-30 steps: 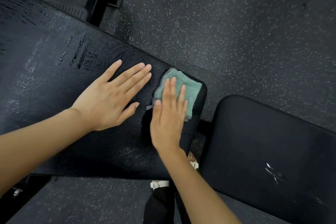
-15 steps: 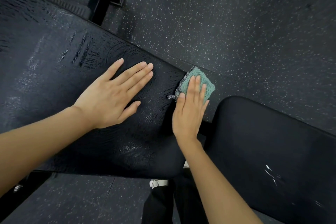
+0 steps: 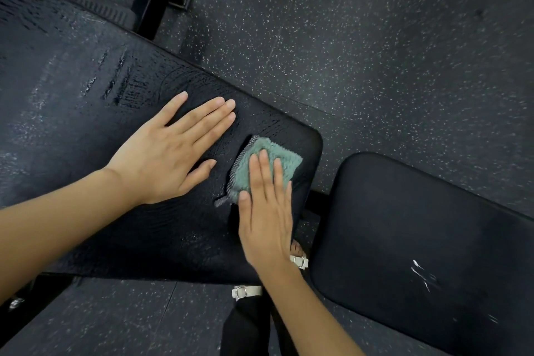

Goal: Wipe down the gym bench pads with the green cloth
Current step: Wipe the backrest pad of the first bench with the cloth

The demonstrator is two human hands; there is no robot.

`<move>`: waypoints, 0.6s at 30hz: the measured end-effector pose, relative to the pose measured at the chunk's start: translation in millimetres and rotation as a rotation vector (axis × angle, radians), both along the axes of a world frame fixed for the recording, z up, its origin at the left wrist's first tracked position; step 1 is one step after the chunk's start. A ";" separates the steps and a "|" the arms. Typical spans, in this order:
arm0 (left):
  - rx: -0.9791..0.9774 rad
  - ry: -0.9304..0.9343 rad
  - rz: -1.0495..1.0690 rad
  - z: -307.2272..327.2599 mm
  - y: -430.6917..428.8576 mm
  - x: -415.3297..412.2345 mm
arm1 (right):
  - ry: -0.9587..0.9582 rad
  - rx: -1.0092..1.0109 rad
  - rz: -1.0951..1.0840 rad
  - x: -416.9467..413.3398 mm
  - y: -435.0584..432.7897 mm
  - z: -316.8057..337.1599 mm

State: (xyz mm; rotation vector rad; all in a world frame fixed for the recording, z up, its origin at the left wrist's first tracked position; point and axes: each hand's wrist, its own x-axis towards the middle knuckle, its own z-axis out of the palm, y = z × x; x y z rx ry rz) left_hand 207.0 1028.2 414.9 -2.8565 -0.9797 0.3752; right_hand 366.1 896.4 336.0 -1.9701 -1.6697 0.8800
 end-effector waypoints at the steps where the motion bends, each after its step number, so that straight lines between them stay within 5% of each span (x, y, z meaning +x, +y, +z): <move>1: 0.000 -0.002 0.001 0.1 0.0 0.0 | -0.003 -0.017 -0.030 6.4 6.7 -2.8; 11: 0.003 -0.013 0.008 -2.4 -0.8 -0.5 | 0.097 -0.121 -0.398 24.8 53.7 -11.1; 18: 0.008 -0.012 0.014 -2.5 -0.9 -0.8 | 0.096 -0.058 -0.198 -17.5 -18.8 5.1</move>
